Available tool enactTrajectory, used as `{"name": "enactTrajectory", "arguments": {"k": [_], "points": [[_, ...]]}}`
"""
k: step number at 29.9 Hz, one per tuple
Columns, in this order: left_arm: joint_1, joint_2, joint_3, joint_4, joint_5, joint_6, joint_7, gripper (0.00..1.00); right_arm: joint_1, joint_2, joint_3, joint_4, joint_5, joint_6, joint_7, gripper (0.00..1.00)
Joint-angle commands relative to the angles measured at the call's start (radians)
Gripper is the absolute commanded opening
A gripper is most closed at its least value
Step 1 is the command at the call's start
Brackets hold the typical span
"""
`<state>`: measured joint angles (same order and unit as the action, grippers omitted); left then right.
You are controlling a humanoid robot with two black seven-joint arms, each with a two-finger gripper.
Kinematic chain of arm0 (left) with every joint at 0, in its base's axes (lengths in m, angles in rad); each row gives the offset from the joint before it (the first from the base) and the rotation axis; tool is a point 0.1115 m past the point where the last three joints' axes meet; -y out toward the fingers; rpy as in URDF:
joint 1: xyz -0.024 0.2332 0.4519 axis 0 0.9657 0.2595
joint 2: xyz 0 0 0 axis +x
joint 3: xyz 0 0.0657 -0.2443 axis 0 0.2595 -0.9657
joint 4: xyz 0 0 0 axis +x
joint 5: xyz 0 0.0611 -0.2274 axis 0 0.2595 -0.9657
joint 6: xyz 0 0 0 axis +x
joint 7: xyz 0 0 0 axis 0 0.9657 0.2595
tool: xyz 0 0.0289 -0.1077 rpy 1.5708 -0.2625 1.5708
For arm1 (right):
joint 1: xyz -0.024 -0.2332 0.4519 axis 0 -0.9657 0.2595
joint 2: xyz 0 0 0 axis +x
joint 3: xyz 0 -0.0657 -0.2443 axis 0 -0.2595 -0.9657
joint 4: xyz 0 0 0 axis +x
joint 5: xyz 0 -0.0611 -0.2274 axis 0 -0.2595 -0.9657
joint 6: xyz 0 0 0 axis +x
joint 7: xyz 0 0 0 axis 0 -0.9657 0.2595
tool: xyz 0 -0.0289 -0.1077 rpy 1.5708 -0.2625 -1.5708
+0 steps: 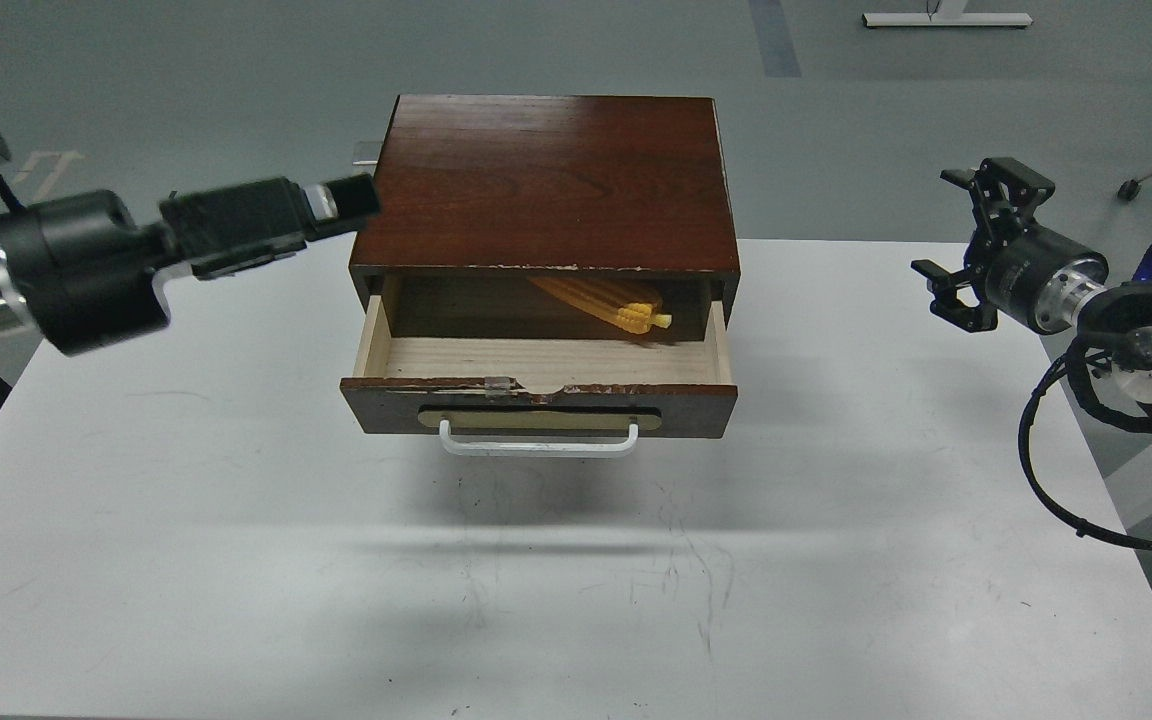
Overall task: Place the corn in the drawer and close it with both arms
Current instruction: 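Move the left gripper toward the front of the open drawer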
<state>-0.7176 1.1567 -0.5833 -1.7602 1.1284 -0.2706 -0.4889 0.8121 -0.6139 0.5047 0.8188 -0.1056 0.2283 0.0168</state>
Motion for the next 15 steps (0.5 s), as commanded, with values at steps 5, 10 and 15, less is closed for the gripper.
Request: {"name": "enactTrajectory", "arguments": {"k": [5,10,15], "points": [[0.0,-0.084,0.027,-0.004,0.071,-0.186,0.0,0.0,-0.005,0.005,-0.006,-0.024,-0.012,-0.003,0.0,0.99],[0.049,-0.155,0.036,-0.004,0.071,-0.218,0.0,0.0,-0.01,0.006,-0.028,-0.029,-0.034,-0.003,0.003,0.99],[0.056,-0.218,0.068,-0.004,0.103,-0.218,0.0,0.0,-0.01,0.006,-0.04,-0.029,-0.036,-0.003,0.003,0.99]]}}
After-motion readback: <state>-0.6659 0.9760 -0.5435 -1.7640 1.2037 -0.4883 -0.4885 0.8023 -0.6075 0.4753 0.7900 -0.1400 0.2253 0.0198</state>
